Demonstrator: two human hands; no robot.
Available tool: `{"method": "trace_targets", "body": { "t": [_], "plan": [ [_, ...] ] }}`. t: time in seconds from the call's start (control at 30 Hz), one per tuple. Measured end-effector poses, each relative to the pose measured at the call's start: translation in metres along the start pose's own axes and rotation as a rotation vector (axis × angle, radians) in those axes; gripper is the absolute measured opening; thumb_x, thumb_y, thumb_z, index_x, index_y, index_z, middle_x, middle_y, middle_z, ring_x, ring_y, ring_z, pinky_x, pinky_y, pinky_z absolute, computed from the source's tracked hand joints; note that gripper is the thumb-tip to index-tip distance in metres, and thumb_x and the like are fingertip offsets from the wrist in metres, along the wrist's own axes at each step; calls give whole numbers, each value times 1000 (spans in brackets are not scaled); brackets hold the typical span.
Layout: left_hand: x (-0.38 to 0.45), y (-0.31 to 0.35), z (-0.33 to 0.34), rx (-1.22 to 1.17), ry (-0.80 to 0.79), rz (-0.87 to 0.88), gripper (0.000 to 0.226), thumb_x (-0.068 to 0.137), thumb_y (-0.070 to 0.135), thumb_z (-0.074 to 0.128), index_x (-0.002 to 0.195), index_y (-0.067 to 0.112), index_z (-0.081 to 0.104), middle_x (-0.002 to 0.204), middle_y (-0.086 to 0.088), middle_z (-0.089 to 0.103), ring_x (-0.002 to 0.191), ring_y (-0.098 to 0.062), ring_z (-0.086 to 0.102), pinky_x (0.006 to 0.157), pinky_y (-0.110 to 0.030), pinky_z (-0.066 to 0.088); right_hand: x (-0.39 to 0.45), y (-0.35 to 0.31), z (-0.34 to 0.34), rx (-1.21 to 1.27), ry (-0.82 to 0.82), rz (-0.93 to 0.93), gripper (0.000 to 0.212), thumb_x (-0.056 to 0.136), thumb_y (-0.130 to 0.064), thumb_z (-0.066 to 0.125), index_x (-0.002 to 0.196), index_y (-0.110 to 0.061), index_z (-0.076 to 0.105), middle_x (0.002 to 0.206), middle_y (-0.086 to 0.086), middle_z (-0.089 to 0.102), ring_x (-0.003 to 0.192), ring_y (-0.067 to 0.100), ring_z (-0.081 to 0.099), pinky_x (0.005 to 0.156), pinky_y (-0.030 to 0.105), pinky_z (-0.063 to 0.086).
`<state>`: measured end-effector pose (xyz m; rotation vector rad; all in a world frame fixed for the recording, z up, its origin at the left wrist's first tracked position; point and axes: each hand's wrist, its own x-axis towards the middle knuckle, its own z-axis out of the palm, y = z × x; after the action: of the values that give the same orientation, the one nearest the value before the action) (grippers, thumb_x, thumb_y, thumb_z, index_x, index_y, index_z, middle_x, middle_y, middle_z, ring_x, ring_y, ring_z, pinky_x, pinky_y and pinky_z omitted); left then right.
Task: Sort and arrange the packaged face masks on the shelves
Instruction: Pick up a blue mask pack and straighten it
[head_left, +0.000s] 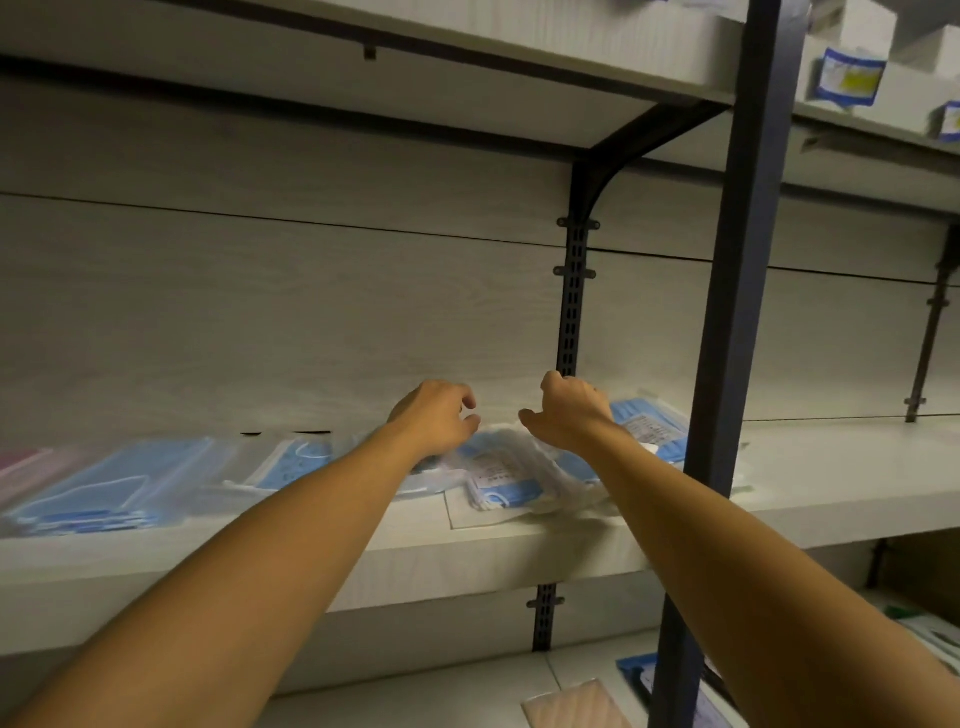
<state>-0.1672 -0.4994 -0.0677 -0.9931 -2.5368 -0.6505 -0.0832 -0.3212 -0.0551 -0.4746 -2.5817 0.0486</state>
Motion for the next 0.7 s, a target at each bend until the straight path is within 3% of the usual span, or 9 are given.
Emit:
{"method": "trace_targets", "body": {
  "t": [0.4,0.53,0.7],
  "plan": [
    [49,2,-3,51,-78,240,35,95,34,60,128,24,64,127,0,64,108,-21,62,94,-36,52,7,4,-6,-8,-7,172,34,87,-43,62,108,-16,57,106,8,66,88,31,59,77,37,47],
    [62,12,3,53,-101,298,36,94,35,61,129,25,63,126,1,64,108,-21,61,93,-36,52,1,12,-16,-49,-19,204,40,91,-46,64,110,-12,56,98,8,58,96,33,60,81,40,48],
    [78,16,1,37,-142,333,38,94,36,62,131,25,61,126,0,63,109,-20,60,94,-38,52,10,19,-24,-138,-73,244,44,91,-55,62,103,-15,49,100,7,57,88,26,52,83,37,45]
  ]
}}
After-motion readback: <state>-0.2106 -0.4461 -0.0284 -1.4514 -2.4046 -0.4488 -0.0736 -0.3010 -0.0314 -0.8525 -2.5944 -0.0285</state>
